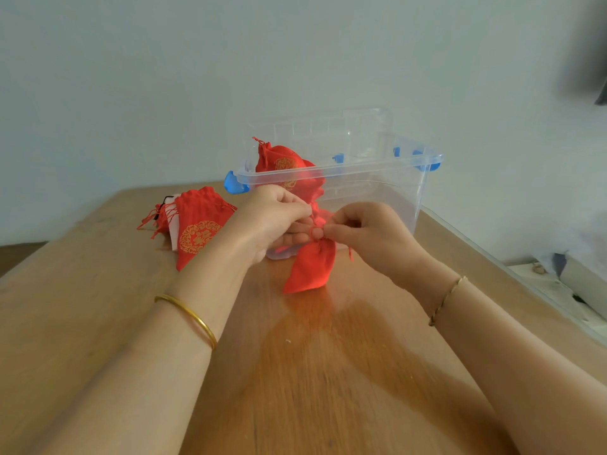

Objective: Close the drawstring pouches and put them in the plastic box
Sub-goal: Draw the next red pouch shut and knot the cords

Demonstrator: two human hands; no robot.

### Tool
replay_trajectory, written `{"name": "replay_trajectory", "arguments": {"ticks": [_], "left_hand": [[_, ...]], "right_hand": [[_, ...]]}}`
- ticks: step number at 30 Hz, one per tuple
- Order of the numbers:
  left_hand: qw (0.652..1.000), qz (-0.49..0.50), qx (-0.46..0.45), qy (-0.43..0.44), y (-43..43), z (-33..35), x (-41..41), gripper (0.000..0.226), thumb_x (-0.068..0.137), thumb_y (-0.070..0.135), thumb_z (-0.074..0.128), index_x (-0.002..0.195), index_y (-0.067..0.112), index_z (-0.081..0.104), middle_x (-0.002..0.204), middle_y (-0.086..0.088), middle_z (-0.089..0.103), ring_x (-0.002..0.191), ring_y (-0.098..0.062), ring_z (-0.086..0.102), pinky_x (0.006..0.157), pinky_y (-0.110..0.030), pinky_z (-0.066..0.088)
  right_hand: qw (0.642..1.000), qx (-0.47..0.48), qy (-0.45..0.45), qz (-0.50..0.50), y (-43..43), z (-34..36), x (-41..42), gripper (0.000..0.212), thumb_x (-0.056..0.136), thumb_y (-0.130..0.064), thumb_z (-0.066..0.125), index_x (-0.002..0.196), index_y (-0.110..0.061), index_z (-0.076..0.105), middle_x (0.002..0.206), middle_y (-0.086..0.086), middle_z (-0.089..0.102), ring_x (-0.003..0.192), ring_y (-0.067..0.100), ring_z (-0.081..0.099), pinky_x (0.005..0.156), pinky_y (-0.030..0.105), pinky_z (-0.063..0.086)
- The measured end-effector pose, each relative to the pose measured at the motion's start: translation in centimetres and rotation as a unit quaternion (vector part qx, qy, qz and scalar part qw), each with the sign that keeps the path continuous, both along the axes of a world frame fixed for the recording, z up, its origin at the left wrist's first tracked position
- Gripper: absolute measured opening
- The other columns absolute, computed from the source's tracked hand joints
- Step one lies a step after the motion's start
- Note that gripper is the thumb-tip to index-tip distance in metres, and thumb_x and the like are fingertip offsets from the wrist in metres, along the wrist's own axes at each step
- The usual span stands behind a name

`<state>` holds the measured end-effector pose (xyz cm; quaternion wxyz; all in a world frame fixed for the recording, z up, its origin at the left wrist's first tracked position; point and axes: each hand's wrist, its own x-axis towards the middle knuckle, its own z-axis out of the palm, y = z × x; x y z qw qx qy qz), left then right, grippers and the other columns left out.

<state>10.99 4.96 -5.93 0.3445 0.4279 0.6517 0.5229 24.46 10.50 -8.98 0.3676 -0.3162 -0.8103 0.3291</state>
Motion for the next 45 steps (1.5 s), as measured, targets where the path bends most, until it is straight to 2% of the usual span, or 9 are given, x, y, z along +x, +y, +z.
{"name": "replay_trajectory", "arguments": {"ticks": [3,7,11,17,24,28,33,40,45], "left_hand": [[0.999,-0.035,-0.015,0.012,-0.3,0.6,0.5,0.008,0.088,0.01,0.059,0.087,0.015,0.053,0.071,-0.003,0.065,0.079,-0.026,0.066,0.091,-0.05,0.05],[0.977,-0.019,0.026,0.212,-0.7,1.1,0.9,0.021,0.081,0.009,0.066,0.088,0.023,0.052,0.089,0.003,0.054,0.069,-0.014,0.059,0.058,-0.03,0.052],[0.948,-0.031,0.067,0.31,-1.0,1.3,1.7,0.012,0.077,0.009,0.07,0.073,0.02,0.064,0.077,0.004,0.048,0.067,-0.005,0.057,0.045,-0.026,0.051],[0.892,0.019,0.064,0.448,-0.2,0.4,1.7,0.008,0.074,0.02,0.074,0.076,0.024,0.067,0.094,0.004,0.038,0.079,-0.011,0.049,0.072,-0.024,0.039],[0.901,0.016,0.069,0.429,0.1,-0.1,1.6,0.015,0.075,0.019,0.074,0.067,0.023,0.062,0.091,0.005,0.042,0.078,-0.009,0.048,0.071,-0.024,0.039],[0.939,-0.005,0.052,0.339,-0.2,0.4,0.9,0.021,0.078,0.009,0.069,0.063,0.017,0.058,0.075,0.007,0.054,0.064,-0.006,0.054,0.051,-0.023,0.046],[0.961,-0.02,0.008,0.276,-0.9,1.3,0.5,0.016,0.08,-0.002,0.062,0.067,0.006,0.056,0.063,-0.004,0.059,0.057,-0.018,0.054,0.056,-0.029,0.048],[0.986,-0.056,0.017,0.157,-1.4,2.0,-0.2,0.018,0.085,-0.004,0.055,0.072,0.007,0.052,0.071,-0.012,0.064,0.057,-0.009,0.065,0.052,-0.022,0.052],[0.996,-0.04,0.048,0.068,-1.6,2.5,-0.7,0.01,0.087,0.0,0.057,0.079,0.005,0.054,0.071,-0.011,0.064,0.057,-0.01,0.067,0.05,-0.019,0.053]], "right_hand": [[0.981,-0.186,0.06,0.018,0.3,-0.1,0.4,0.02,0.081,-0.012,0.067,0.071,0.004,0.062,0.05,-0.004,0.043,0.045,0.005,0.035,0.047,0.018,0.028],[0.937,-0.327,0.126,0.006,0.5,0.1,0.5,0.02,0.081,-0.008,0.067,0.064,-0.007,0.055,0.055,0.002,0.044,0.045,0.007,0.033,0.042,0.018,0.026],[0.898,-0.404,0.176,0.015,0.4,0.3,0.5,0.017,0.083,-0.005,0.063,0.067,-0.007,0.058,0.055,0.001,0.044,0.039,0.004,0.034,0.038,0.014,0.025],[0.869,-0.454,0.195,0.031,0.3,0.7,0.7,0.021,0.084,-0.008,0.062,0.064,-0.012,0.06,0.05,-0.001,0.045,0.04,0.005,0.033,0.04,0.015,0.025],[0.875,-0.442,0.184,0.069,0.6,0.8,0.9,0.016,0.085,-0.007,0.06,0.07,-0.009,0.06,0.054,-0.001,0.045,0.042,0.004,0.034,0.039,0.014,0.028],[0.936,-0.329,0.125,0.013,1.4,0.7,1.6,0.003,0.084,-0.003,0.062,0.082,-0.001,0.064,0.054,0.0,0.044,0.041,0.004,0.036,0.041,0.015,0.032],[0.958,-0.266,0.095,-0.04,2.0,-0.1,1.8,0.008,0.084,-0.004,0.063,0.076,-0.006,0.064,0.059,0.002,0.045,0.048,0.008,0.037,0.048,0.02,0.032],[0.975,-0.211,-0.001,0.073,0.8,0.2,1.6,0.032,0.088,-0.044,0.055,0.115,-0.028,0.061,0.105,-0.005,0.067,0.089,0.01,0.063,0.077,0.029,0.049],[0.992,-0.111,0.052,0.02,-0.1,0.5,0.5,0.012,0.082,-0.01,0.067,0.089,-0.014,0.058,0.082,0.008,0.066,0.066,0.014,0.057,0.055,0.022,0.046]]}}
